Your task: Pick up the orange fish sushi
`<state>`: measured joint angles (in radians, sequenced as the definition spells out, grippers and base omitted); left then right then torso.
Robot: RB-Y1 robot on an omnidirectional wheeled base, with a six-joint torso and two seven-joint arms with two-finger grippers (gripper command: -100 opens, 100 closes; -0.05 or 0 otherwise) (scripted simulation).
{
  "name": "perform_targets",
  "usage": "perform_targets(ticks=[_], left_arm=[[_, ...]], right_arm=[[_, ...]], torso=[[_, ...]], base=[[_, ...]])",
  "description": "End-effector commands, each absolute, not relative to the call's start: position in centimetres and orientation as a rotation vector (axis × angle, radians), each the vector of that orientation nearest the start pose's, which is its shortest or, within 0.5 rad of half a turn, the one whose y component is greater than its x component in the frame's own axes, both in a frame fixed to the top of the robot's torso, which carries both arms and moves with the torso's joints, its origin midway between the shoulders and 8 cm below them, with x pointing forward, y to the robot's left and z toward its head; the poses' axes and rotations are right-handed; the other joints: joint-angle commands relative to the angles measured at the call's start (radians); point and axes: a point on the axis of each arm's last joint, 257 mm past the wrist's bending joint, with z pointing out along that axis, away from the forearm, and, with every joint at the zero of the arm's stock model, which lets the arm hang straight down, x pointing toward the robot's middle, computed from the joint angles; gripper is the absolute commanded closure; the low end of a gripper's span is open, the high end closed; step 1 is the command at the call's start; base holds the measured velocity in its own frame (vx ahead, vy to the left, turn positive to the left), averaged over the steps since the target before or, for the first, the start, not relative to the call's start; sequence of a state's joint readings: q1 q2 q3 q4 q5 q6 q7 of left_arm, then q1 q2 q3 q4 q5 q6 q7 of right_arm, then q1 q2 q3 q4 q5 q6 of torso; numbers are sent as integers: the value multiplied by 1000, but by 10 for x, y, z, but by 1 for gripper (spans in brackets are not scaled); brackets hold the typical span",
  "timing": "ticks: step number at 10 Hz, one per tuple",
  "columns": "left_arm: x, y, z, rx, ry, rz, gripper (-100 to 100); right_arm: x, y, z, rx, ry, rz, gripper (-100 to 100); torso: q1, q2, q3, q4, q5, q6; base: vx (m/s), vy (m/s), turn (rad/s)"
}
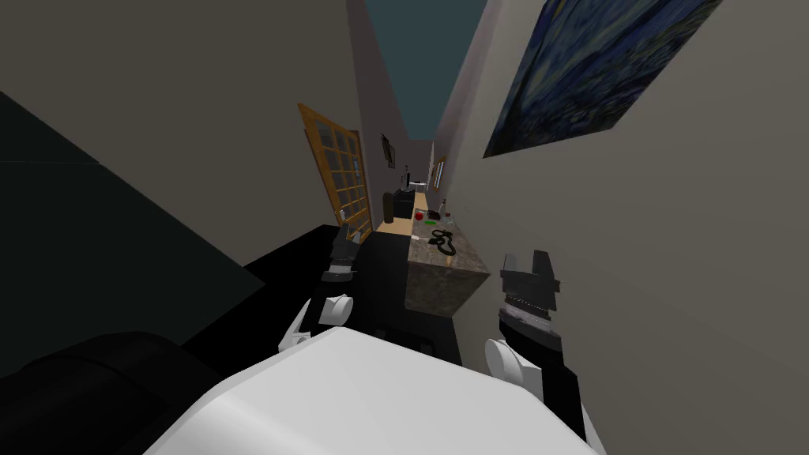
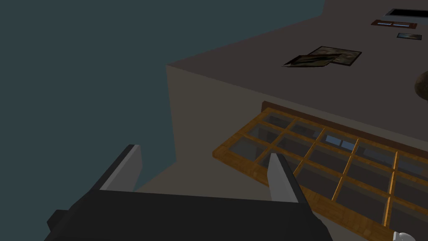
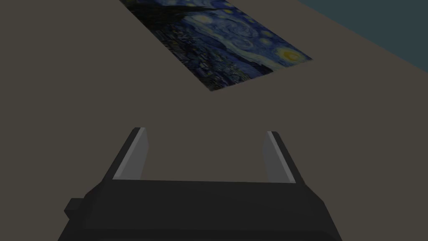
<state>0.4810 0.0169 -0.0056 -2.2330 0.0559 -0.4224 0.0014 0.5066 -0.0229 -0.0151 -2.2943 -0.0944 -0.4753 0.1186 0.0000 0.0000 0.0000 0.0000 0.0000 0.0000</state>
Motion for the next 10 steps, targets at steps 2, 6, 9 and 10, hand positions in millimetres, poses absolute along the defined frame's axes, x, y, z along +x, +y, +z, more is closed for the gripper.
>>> perform_targets(ticks=[2, 6, 9, 10], left_arm=[[366, 284, -6, -770, 665, -1326, 0], [366, 284, -6, -770, 665, -1326, 0], [366, 284, -6, -770, 665, -1326, 0], [366, 284, -6, -770, 665, -1326, 0]], right_arm=[[358, -292, 27, 648, 653, 1252, -100], [385, -293, 29, 654, 692, 1283, -100], [410, -298, 29, 686, 718, 1307, -100], [420, -302, 26, 706, 726, 1318, -100]], torso=[[0, -1, 0, 0, 0, 0], [0, -2, -1, 0, 0, 0], [0, -2, -1, 0, 0, 0], [0, -2, -1, 0, 0, 0]], base=[[17, -2, -1], [23, 2, 0], [23, 8, -2], [33, 8, -7]])
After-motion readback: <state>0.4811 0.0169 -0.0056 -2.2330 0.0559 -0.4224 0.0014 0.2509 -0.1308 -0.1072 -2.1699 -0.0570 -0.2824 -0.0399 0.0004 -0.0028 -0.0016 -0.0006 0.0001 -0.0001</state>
